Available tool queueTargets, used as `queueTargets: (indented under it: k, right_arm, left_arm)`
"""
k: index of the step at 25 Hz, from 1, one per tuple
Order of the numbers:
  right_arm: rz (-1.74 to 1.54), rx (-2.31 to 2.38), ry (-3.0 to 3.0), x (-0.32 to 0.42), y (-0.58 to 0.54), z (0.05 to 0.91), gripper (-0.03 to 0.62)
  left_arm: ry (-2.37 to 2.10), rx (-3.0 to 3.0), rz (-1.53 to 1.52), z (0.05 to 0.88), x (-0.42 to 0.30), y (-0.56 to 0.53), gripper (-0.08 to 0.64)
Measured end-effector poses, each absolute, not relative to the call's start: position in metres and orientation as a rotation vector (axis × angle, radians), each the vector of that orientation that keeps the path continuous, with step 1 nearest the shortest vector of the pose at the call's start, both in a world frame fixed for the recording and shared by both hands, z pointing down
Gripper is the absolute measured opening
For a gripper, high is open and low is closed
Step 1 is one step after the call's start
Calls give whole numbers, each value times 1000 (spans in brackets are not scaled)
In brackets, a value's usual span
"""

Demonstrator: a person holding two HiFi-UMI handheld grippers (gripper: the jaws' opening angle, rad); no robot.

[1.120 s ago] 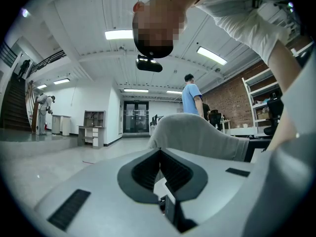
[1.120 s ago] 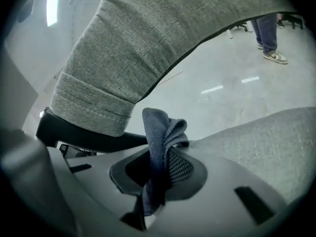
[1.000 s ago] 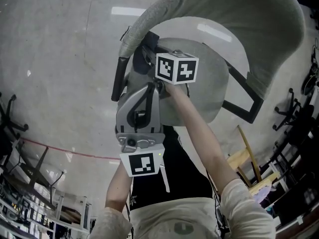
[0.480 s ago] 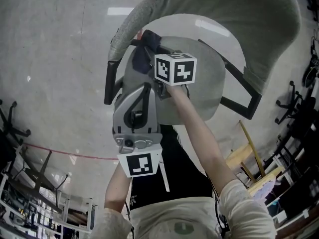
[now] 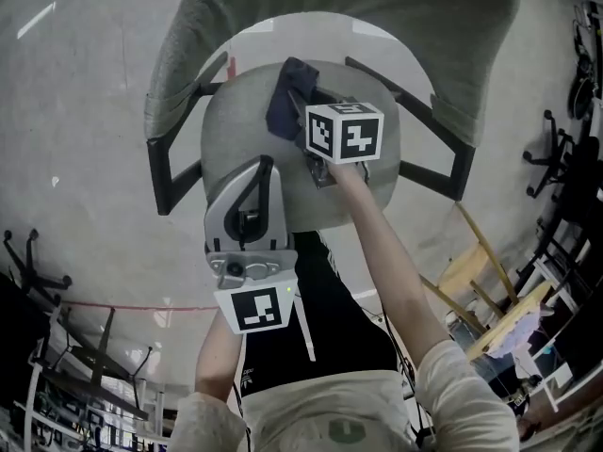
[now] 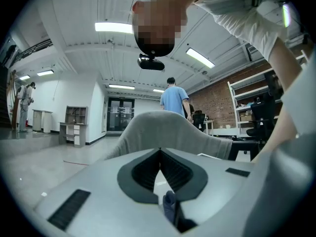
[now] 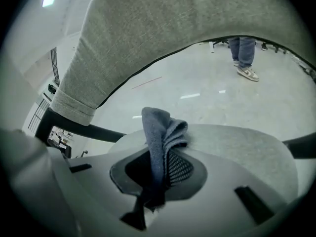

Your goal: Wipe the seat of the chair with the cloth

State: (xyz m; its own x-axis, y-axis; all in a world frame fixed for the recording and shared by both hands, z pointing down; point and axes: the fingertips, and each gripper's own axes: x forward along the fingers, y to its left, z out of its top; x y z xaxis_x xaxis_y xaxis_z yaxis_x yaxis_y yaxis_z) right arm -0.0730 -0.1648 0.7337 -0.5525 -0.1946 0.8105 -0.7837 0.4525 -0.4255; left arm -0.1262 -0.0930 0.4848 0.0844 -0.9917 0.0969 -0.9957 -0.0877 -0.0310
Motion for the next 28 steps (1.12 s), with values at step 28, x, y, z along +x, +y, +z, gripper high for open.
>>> queueTargets:
  k: [28]
  right_arm:
    - [619,1101,-1733,110,-213,733,58]
  left_arm:
    - [-1897,2427,175,498,-64,-126,15]
